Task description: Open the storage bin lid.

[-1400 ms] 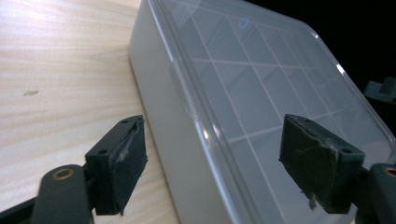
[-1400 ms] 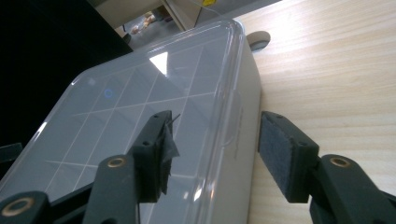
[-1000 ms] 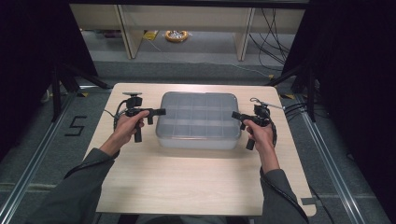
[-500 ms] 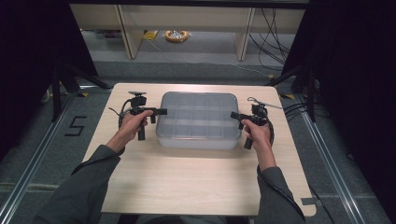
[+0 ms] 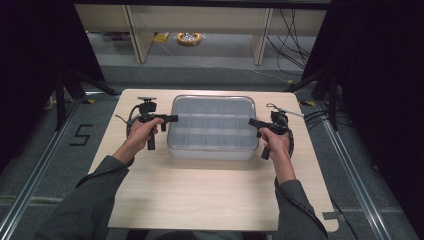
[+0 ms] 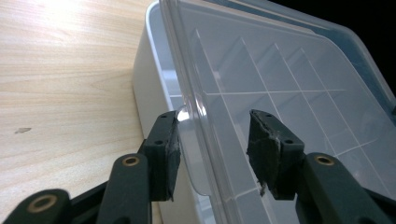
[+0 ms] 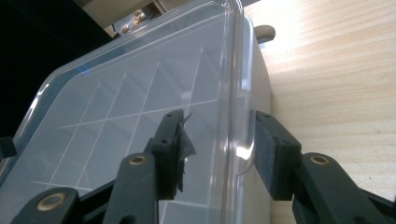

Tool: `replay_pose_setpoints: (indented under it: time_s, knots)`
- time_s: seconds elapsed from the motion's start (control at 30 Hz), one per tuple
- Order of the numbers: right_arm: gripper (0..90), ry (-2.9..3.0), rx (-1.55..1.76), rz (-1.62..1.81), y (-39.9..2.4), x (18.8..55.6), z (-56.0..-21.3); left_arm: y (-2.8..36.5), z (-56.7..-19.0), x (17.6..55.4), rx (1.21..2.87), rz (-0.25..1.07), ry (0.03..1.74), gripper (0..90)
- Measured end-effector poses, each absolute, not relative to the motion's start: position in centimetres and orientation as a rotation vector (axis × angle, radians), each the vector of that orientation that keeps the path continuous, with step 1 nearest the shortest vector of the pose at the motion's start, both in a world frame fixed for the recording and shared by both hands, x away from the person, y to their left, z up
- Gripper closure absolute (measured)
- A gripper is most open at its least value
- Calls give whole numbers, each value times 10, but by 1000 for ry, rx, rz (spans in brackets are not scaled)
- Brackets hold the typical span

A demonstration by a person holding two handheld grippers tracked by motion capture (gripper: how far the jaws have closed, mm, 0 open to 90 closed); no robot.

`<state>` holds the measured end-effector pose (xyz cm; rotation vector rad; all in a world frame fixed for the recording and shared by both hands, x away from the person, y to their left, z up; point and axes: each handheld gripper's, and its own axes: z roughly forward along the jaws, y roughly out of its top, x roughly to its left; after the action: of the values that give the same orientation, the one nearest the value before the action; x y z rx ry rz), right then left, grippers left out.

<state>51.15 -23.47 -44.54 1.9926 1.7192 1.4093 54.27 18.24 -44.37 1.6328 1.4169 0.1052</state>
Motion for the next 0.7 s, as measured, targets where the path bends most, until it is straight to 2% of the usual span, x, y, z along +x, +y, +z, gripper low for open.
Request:
replay_pose_setpoints:
  time_s: [0.13,0.53,0.7]
  knots:
    - [619,1660,1964,1494,-242,509,-441,183,-435,536,1603,106,1393,573]
    - [633,1635,1910,1525,-248,498,-423,183,-421,524,1562,94,1356,593]
    - [631,1638,1906,1544,-250,495,-420,180,-414,517,1559,149,1332,613]
